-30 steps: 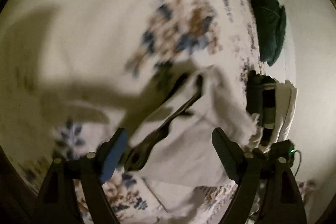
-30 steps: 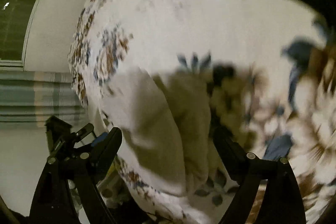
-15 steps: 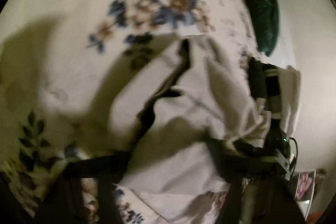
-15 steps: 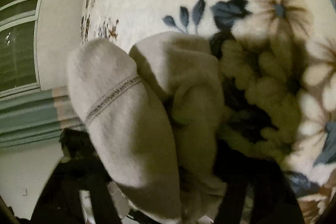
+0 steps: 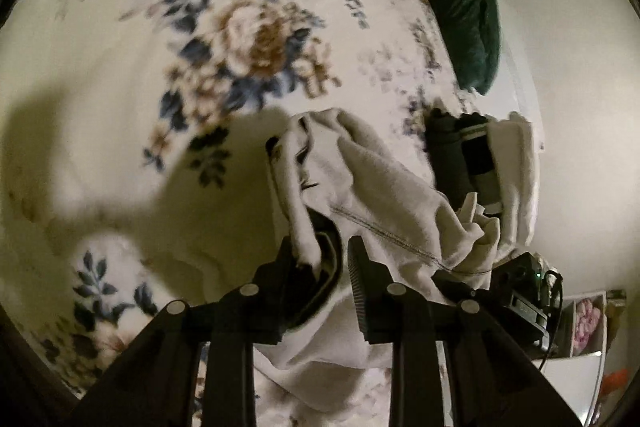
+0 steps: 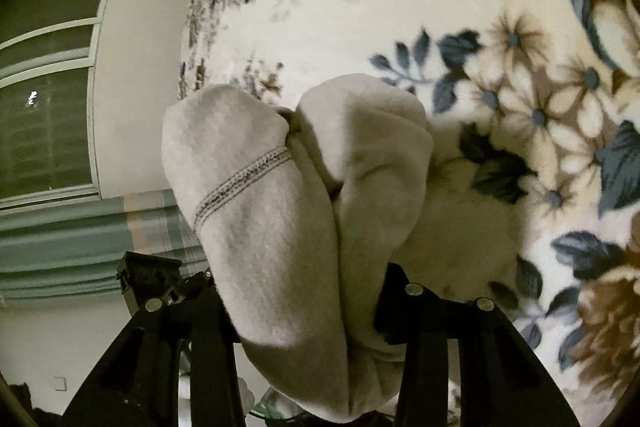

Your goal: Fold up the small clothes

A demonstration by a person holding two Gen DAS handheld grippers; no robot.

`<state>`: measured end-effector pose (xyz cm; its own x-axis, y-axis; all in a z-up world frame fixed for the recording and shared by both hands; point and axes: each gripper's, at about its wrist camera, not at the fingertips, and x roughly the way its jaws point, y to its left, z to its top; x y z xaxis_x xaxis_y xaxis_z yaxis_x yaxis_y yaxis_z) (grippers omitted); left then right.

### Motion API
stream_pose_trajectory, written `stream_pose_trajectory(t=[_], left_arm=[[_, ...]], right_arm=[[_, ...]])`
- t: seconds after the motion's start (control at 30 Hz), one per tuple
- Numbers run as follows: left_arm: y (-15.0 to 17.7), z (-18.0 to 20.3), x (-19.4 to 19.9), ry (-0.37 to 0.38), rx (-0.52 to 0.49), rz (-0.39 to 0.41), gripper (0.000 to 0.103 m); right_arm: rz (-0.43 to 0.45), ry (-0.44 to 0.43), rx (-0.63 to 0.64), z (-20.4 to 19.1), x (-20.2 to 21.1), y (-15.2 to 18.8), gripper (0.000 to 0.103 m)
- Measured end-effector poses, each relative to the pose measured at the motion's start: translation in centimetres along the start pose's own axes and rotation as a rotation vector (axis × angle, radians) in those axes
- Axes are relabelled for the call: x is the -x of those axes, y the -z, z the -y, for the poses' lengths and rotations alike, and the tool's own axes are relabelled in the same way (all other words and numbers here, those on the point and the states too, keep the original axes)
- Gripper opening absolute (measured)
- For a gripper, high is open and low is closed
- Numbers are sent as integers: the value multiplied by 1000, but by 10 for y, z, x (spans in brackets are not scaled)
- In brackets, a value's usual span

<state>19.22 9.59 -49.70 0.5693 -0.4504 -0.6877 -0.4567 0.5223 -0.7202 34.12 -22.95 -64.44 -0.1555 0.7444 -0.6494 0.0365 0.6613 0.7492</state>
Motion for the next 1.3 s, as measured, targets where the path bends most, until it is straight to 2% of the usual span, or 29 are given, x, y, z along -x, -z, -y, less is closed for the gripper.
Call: stream_pose_trajectory(t=[0.07, 0.1, 0.13, 0.17, 0.2, 0.23, 0.27, 0.3, 0.33, 0.43, 0.53, 0.67, 0.73, 0.8, 0.87, 0.93, 1.03, 1.1, 1.17, 1.2, 1.3], left_arm=[[-5, 1, -1, 1, 9, -28, 24], [-6, -6, -3, -4, 27, -46, 26], [-5, -14, -6, -41, 44, -65, 34], [-2, -23, -7, -77, 59, -75, 45], [2, -35, -6, -100, 86, -81, 68], [9, -49, -3, -106, 134, -82, 72], [16, -59, 1, -102, 175, -84, 72], [25, -71, 4, -85, 228, -89, 72], [32, -76, 6, -78, 259, -93, 72], [54, -79, 7, -17, 328, -104, 72], [67, -65, -13, 41, 331, -140, 72], [70, -47, -51, 76, 316, -184, 72], [68, -42, -72, 74, 288, -201, 72], [65, -43, -86, 57, 292, -212, 72], [62, -47, -96, 57, 311, -208, 72], [60, -51, -99, 72, 344, -198, 72], [60, -53, -99, 73, 367, -190, 72], [62, -48, -94, 42, 346, -207, 72], [58, -31, -77, -34, 240, -216, 72], [53, -15, -64, -96, 126, -205, 72], [37, 21, -46, -225, -116, -192, 72]], right_arm=[[18, 22, 6, -7, 7, 0, 45], [20, 68, 5, -3, 12, -1, 53], [10, 128, -15, 5, 13, -3, 64], [5, 177, -45, 14, 14, -5, 68], [5, 207, -67, 21, 15, -7, 70], [22, 244, -89, 29, 18, -5, 74], [43, 269, -93, 34, 24, -2, 80], [79, 296, -84, 36, 33, 5, 91], [99, 305, -77, 36, 39, 11, 92], [140, 280, -90, 38, 56, 36, 92], [173, 219, -146, 44, 61, 62, 92], [110, 136, -252, 63, 33, 87, 92], [87, 81, -312, 79, 11, 86, 92], [109, 34, -370, 92, -4, 81, 92], [164, 19, -396, 101, -11, 72, 92], [250, -35, -411, 104, -9, 65, 92], [259, -15, -385, 100, -8, 62, 92], [220, 92, -337, 88, 1, 65, 92], [220, 206, -262, 70, 18, 69, 92], [230, 278, -196, 57, 31, 71, 92], [325, 458, 68, 7, 66, 77, 92]])
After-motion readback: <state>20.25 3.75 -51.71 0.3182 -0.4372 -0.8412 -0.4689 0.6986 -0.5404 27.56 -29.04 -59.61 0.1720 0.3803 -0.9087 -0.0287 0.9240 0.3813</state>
